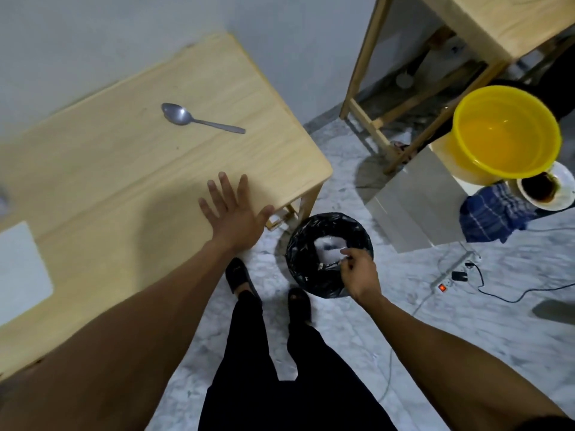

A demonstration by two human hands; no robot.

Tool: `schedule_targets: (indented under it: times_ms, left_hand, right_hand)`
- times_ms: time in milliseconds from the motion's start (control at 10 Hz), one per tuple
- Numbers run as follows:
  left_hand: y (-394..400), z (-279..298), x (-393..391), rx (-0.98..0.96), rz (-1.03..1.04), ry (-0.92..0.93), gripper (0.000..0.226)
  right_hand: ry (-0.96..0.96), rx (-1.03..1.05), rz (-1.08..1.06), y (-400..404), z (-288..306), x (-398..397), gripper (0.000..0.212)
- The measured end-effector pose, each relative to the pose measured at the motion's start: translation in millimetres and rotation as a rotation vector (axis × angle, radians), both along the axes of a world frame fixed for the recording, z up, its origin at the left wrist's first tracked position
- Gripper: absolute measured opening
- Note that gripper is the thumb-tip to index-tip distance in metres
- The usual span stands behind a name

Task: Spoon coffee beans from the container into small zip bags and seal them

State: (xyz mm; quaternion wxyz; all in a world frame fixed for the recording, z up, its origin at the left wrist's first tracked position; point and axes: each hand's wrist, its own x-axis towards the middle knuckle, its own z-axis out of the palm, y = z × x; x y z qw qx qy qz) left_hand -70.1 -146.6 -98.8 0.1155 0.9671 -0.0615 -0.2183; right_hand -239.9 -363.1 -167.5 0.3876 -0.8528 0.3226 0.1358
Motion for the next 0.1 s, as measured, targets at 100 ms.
schedule_targets:
  times_ms: [100]
  left_hand:
    - [0.0,1.7,0.9,-0.040,0.021,-0.019,0.088]
  right_hand:
    - [-0.120,0.034,0.021,10.8,25.7,27.8,0.027]
